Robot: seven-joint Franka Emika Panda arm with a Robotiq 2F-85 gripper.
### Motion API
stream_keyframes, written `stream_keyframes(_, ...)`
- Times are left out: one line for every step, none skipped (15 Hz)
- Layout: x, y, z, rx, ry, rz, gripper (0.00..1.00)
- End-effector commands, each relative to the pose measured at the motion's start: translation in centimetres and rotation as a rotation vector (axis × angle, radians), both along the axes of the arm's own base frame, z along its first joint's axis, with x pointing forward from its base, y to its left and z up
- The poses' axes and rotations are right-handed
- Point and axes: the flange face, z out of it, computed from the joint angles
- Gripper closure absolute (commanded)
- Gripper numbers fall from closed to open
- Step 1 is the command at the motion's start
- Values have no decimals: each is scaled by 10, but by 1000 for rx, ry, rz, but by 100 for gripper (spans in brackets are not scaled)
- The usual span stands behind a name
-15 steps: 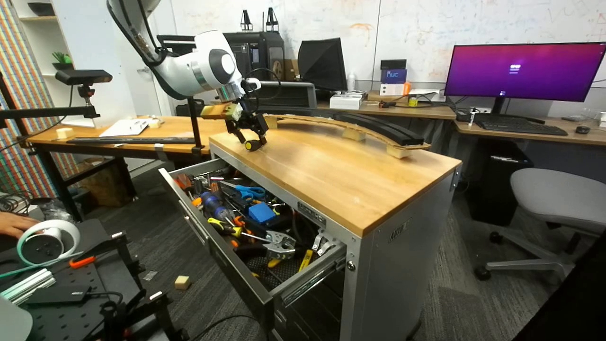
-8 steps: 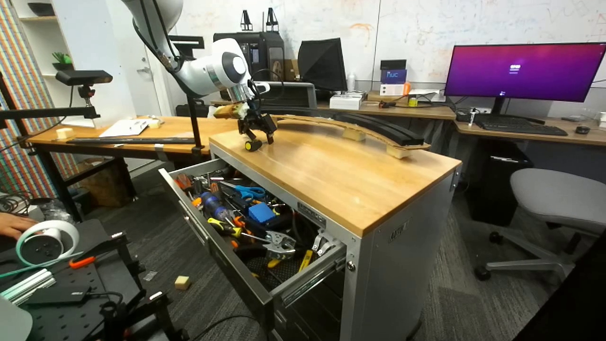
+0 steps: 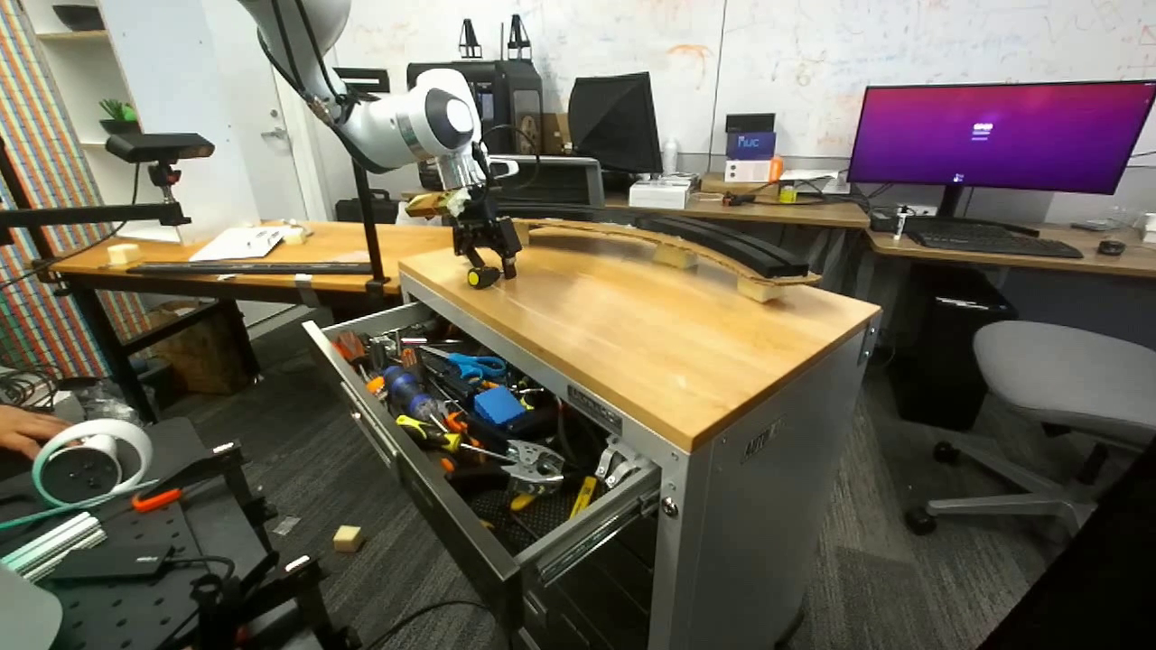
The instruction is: Shift the object on the lift top and put it in the topmost drawer
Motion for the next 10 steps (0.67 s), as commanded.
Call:
stream_keyframes(-8,-20,-6,-83,58,-93,1)
stream_keyframes(-11,-24,-7,-102,82,-113,26)
stream_keyframes(-9,-28,-7,-107,95,-126,26)
stream_keyframes(-11,-30,-6,-115,107,-139,30)
stream_keyframes(-12,-32,-6,-127,120,-149,37)
stream_keyframes(-14,-35,-6,-136,129,-160,47)
stream_keyframes(-15,-37,-7,-139,135,-166,54)
stream_keyframes(-16,-38,-7,-138,144,-171,62)
stream_keyframes(-17,-39,-8,-142,154,-176,69)
stream_keyframes(-20,-39,-8,-144,166,-176,77)
